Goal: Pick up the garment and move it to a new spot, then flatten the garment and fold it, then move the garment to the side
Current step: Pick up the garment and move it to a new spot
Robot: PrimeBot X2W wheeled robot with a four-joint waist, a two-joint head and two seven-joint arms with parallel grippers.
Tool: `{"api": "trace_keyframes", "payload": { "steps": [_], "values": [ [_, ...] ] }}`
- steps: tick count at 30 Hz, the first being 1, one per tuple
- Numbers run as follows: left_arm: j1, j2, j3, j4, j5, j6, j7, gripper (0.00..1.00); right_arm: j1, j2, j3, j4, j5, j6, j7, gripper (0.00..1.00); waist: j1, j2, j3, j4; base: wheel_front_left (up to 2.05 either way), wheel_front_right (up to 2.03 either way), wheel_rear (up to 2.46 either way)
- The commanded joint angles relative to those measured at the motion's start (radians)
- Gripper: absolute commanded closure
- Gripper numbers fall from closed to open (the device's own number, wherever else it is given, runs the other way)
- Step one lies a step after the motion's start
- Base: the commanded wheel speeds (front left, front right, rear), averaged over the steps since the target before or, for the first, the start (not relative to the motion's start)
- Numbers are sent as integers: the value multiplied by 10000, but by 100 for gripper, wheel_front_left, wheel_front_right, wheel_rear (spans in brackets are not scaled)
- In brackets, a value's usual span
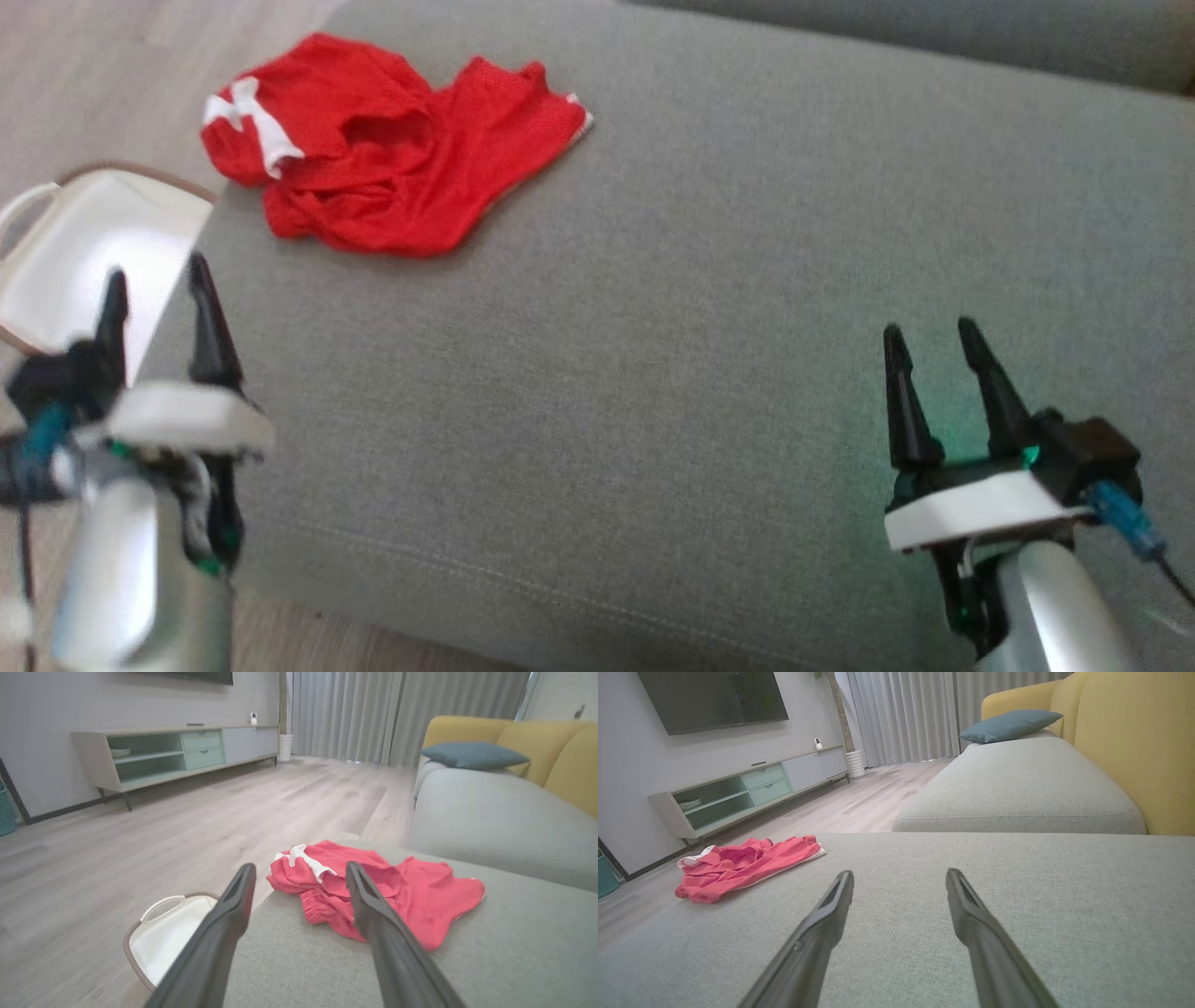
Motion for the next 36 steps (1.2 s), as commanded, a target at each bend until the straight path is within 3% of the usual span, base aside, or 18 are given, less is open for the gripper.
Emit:
{"api": "trace_keyframes", "payload": {
  "steps": [1, 9, 16, 32, 33, 34, 35, 36],
  "values": [
    [-782, 443, 369, -51, 51, -13, 108, 0, -443, -32, 181, -432, -108, 33, 58, 0, 0, 0, 508, -241, 0, 0, 0],
    [-3826, 1521, 282, 2945, -80, -450, 1856, 0, -1044, -32, 55, -1837, -885, 33, 755, 0, 0, 0, 1910, -582, 0, 0, 0],
    [-5786, 1981, -50, 5110, -69, -818, 2948, 0, -1310, -32, -316, -3300, -1394, 33, 1502, 0, 0, 0, 2980, -687, 0, 0, 0],
    [-8228, 2630, -558, 8086, 183, -745, 3136, 0, -1341, -129, -212, -4538, -1653, 33, 2144, 0, 0, 0, 4052, -1218, 0, 0, 0],
    [-8300, 2621, -576, 8238, 161, -782, 3195, 27, -1337, -133, -221, -4555, -1655, 33, 2151, 0, 0, 0, 4057, -1241, 0, 0, 0],
    [-8361, 2635, -597, 8340, 154, -806, 3166, 84, -1333, -132, -237, -4560, -1657, 33, 2149, 0, 0, 0, 4049, -1268, 0, 0, 0],
    [-8412, 2651, -626, 8383, 165, -806, 3020, 100, -1332, -130, -250, -4549, -1652, 33, 2137, 0, 0, 0, 4025, -1294, 0, 0, 0],
    [-8449, 2658, -686, 8399, 205, -811, 2824, 100, -1329, -128, -260, -4516, -1643, 33, 2118, 0, 0, 0, 3978, -1311, 0, 0, 0]
  ]
}}
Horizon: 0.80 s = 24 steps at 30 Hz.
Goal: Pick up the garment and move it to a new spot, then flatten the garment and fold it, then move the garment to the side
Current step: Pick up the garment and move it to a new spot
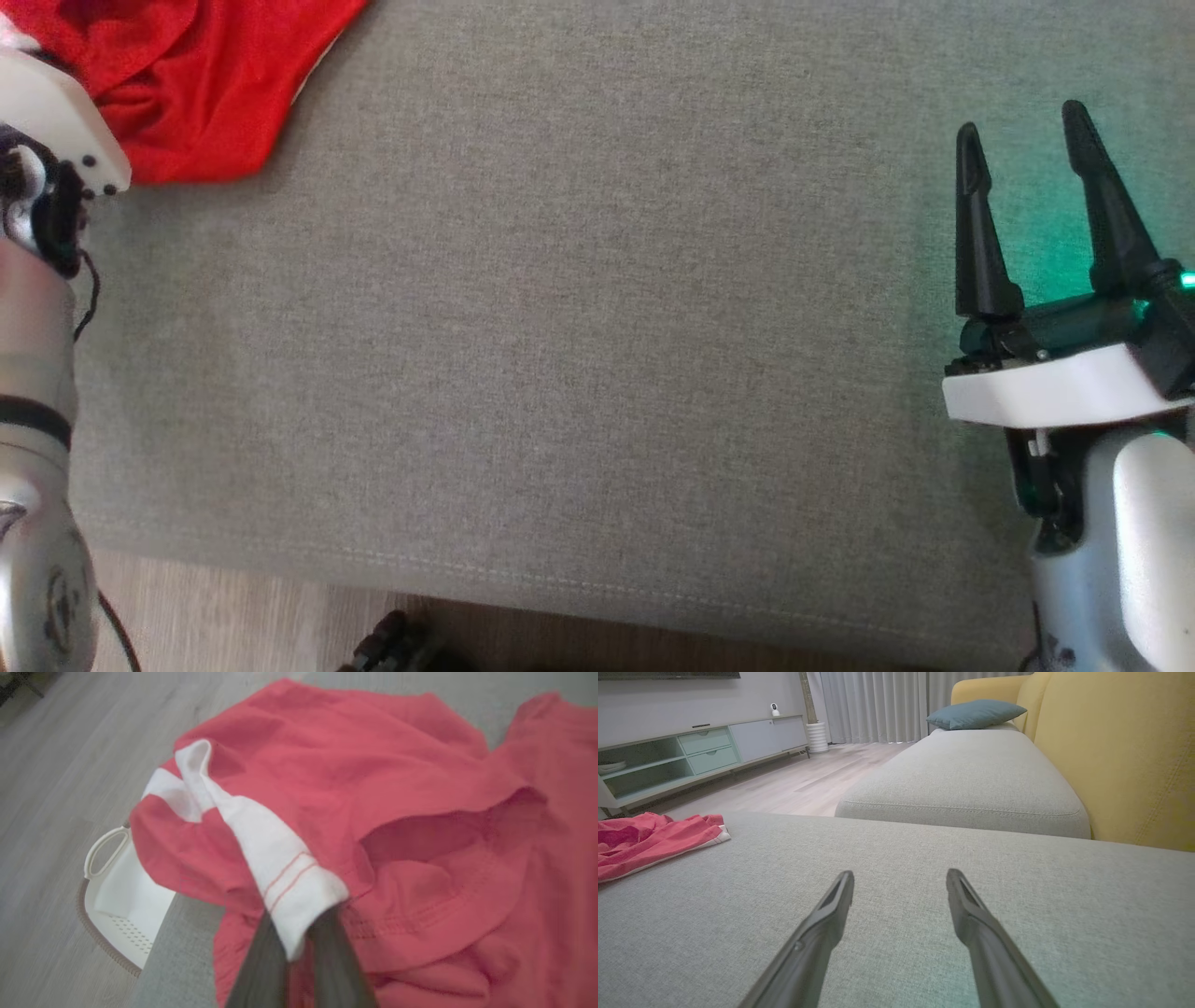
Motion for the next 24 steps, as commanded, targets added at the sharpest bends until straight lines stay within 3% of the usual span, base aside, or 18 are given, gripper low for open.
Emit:
{"api": "trace_keyframes", "payload": {
  "steps": [1, 8, 12, 17, 24],
  "values": [
    [-279, 737, 27, -228, 93, 1, -357, 100, -25, 18, 233, -299, -21, 33, -16, 0, 0, 0, -120, -24, 0, 0, 0],
    [-473, 602, -244, -553, 187, -83, -2373, 100, 52, 78, 372, 362, 218, 33, -437, 0, 0, 0, -1183, -164, 0, 0, 0],
    [-591, 364, -467, -1113, 242, -206, -2929, 100, 107, 101, 394, 895, 489, 33, -765, 0, 0, 0, -2039, -351, 0, 0, 0],
    [-313, -368, -710, -2629, 101, -351, -3133, 100, 340, 107, 750, 1633, 1248, 33, -1220, 0, 0, 0, -3201, -880, 0, 0, 0],
    [1000, -1568, -887, -4701, -133, 155, -3161, 100, 416, 109, 1223, 2174, 1872, 33, -1664, 0, 0, 0, -3922, -1751, 0, 0, 0]
  ]
}}
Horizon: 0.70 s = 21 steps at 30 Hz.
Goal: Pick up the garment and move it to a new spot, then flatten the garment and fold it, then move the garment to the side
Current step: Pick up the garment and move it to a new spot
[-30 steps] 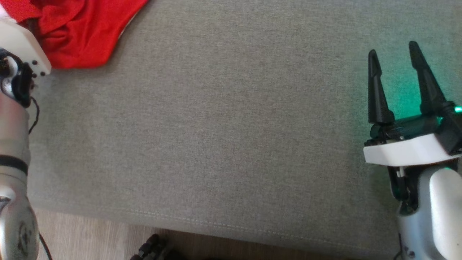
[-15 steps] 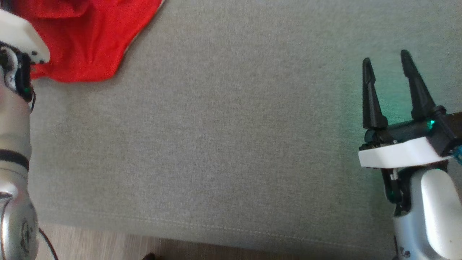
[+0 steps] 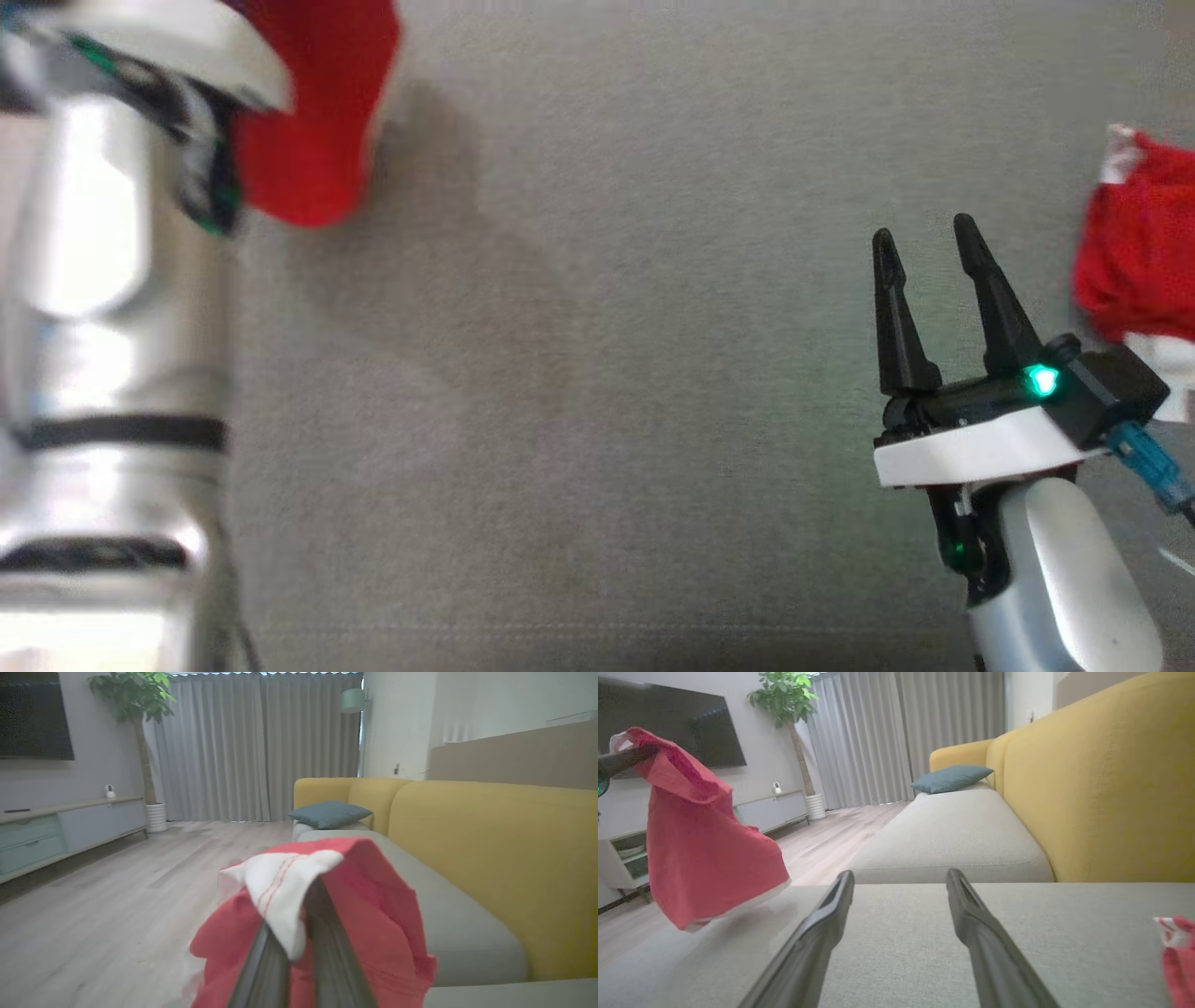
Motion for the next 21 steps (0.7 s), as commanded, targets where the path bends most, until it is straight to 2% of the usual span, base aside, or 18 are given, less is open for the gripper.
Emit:
{"api": "trace_keyframes", "payload": {
  "steps": [1, 4, 8, 13, 16, 18, 19, 20, 21],
  "values": [
    [128, 62, -13, -675, -93, 117, -40, 100, -49, 38, 209, -250, 70, 33, -129, 0, 0, -1, -455, -515, 0, 0, 0],
    [816, -427, -199, -1615, -469, 280, -44, 100, -84, 38, 110, -181, 84, 33, -201, 0, 0, -1, -591, -826, 0, 0, 0],
    [1942, -620, -1116, -2708, -1005, 720, -47, 100, -66, 38, -120, -90, 266, 33, -296, 0, 0, -1, -706, -1143, 0, 0, 0],
    [2922, -632, -3272, -3842, -2246, 2104, -49, 100, -43, 39, 126, -94, 400, 33, -371, 0, 0, -1, -594, -1566, 0, 0, 0],
    [3227, -633, -4371, -3984, -2648, 2859, -49, 100, -34, 39, 368, -88, 500, 33, -412, 0, 0, -1, -471, -1800, 0, 0, 0],
    [3384, -633, -5009, -3838, -2908, 3211, -50, 100, -37, 39, 603, -48, 578, 33, -441, 0, 0, -1, -387, -1942, 0, 0, 0],
    [3440, -634, -5321, -3696, -3015, 3340, -50, 70, -44, 39, 707, -32, 608, 33, -459, 0, 0, -1, -346, -2001, 0, 0, 0],
    [3478, -634, -5621, -3524, -3125, 3441, -50, 23, -57, 39, 787, -21, 627, 33, -480, 0, 0, -1, -305, -2049, 0, 0, 0],
    [3477, -634, -5907, -3365, -3188, 3503, -50, 0, -72, 39, 842, -8, 653, 33, -499, 0, 0, -1, -260, -2083, 0, 0, 0]
  ]
}}
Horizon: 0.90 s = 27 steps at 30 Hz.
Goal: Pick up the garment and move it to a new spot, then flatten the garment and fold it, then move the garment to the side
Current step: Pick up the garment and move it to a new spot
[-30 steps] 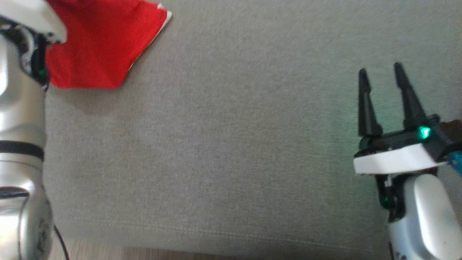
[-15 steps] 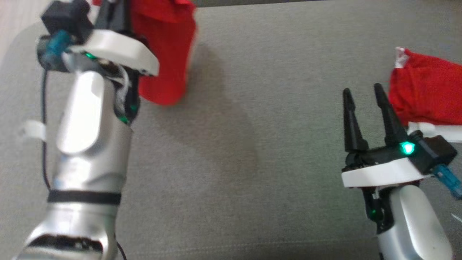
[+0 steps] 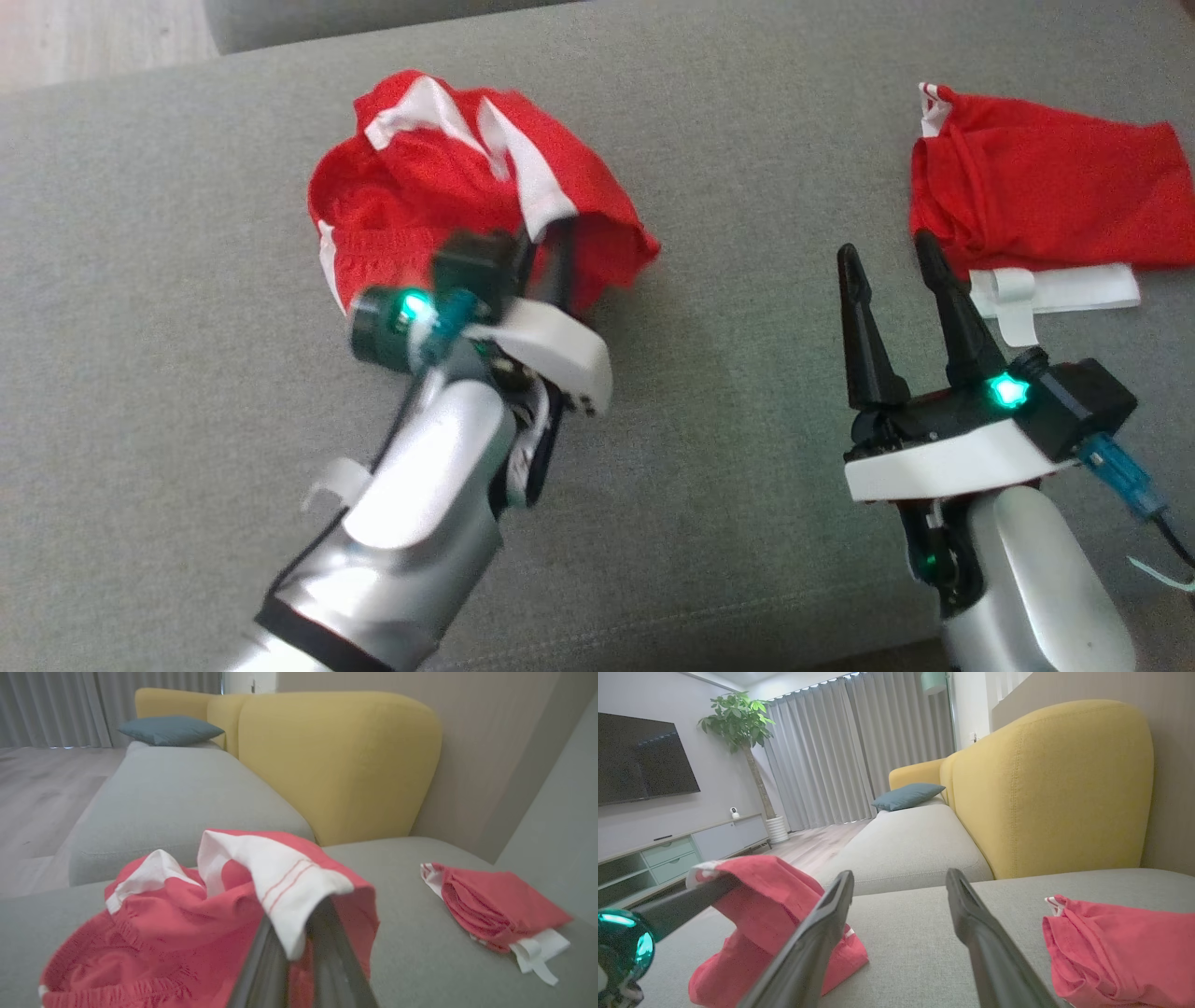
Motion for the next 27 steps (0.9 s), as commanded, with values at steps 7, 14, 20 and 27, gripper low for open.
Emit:
{"api": "trace_keyframes", "payload": {
  "steps": [7, 14, 20, 27],
  "values": [
    [-461, 198, -736, 317, -443, 140, -50, 0, -110, 24, 12, -142, 157, 33, -215, 0, 0, -1, 134, 97, 0, 0, 0],
    [-424, 310, -80, -50, 100, 207, -50, 0, -26, 24, -293, 32, 32, 33, -259, 0, 0, -1, -271, 726, 0, 0, 0],
    [50, 1013, 629, -735, 565, 198, -51, 0, 103, 24, -757, 86, -163, 33, -250, 0, 0, -1, -641, 1429, 0, 0, 0],
    [913, 1728, 893, -1431, 703, -131, -51, 0, 264, 24, -1133, 4, -381, 33, -84, 0, 0, -1, -889, 2158, 0, 0, 0]
  ]
}}
